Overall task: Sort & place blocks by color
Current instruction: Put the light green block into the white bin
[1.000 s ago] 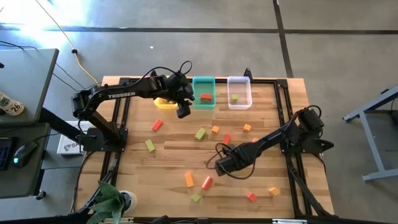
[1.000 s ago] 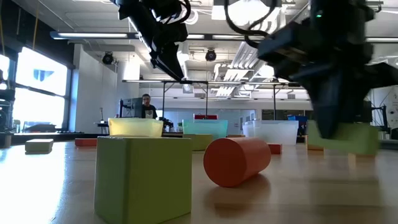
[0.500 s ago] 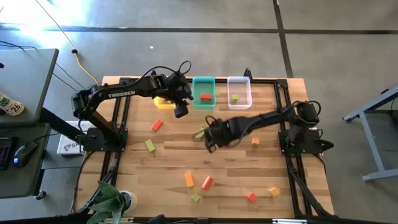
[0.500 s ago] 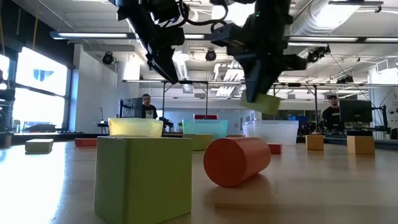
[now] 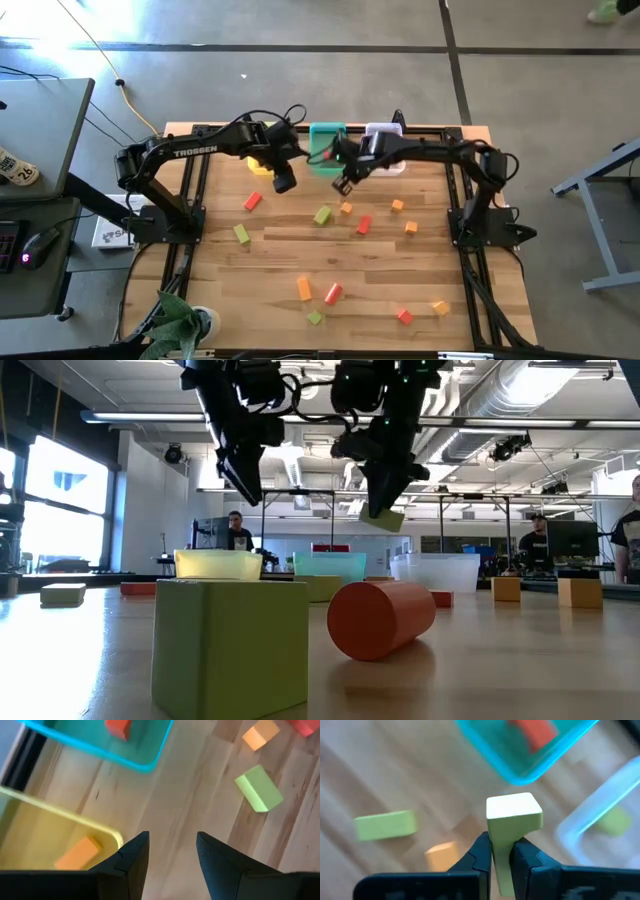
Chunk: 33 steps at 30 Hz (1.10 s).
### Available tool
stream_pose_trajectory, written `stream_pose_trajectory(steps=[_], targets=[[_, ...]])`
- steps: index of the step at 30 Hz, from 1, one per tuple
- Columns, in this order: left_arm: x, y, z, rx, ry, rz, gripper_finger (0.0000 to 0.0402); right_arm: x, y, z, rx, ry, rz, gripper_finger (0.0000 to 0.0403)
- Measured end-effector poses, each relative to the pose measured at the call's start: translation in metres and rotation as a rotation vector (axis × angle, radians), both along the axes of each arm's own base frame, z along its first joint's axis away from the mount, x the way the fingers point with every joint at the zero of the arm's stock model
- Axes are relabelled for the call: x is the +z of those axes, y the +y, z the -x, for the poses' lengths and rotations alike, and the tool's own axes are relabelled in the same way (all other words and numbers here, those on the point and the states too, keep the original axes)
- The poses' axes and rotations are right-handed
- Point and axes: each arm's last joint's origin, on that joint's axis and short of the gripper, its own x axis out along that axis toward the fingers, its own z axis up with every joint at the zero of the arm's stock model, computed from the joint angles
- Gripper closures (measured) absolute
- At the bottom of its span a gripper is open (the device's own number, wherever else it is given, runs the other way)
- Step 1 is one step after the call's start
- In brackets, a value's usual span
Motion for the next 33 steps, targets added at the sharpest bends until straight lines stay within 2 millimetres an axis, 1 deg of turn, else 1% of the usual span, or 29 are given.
stream_pose_trajectory(steps=[4,8,13,17,20,25,29,33], targets=[[-0.002,-0.002,0.004,0.064,0.046,0.022,0.0247,0.003,-0.038,0.014,0.009,0.035,0.028,0.0385],[-0.003,-0.003,0.009,0.138,0.095,0.034,0.0247,0.002,-0.069,0.033,-0.001,0.099,0.028,0.0385],[-0.005,-0.005,0.014,0.213,0.135,0.07,0.0247,0.001,-0.101,0.056,-0.026,0.147,0.02,0.0383],[-0.006,-0.007,0.017,0.266,0.16,0.099,0.0247,0.001,-0.121,0.071,-0.054,0.15,0.017,0.0375],[-0.006,-0.009,0.02,0.314,0.188,0.125,0.0247,-0.008,-0.129,0.081,-0.06,0.144,-0.022,0.038],[-0.007,-0.017,0.023,0.364,0.238,0.16,0.0247,-0.026,-0.136,0.093,-0.059,0.156,-0.064,0.0381],[-0.008,-0.024,0.023,0.358,0.275,0.172,0.0247,-0.032,-0.137,0.095,-0.05,0.143,-0.079,0.0372],[-0.008,-0.031,0.021,0.406,0.275,0.185,0.0247,-0.032,-0.137,0.094,-0.038,0.126,-0.084,0.0371]])
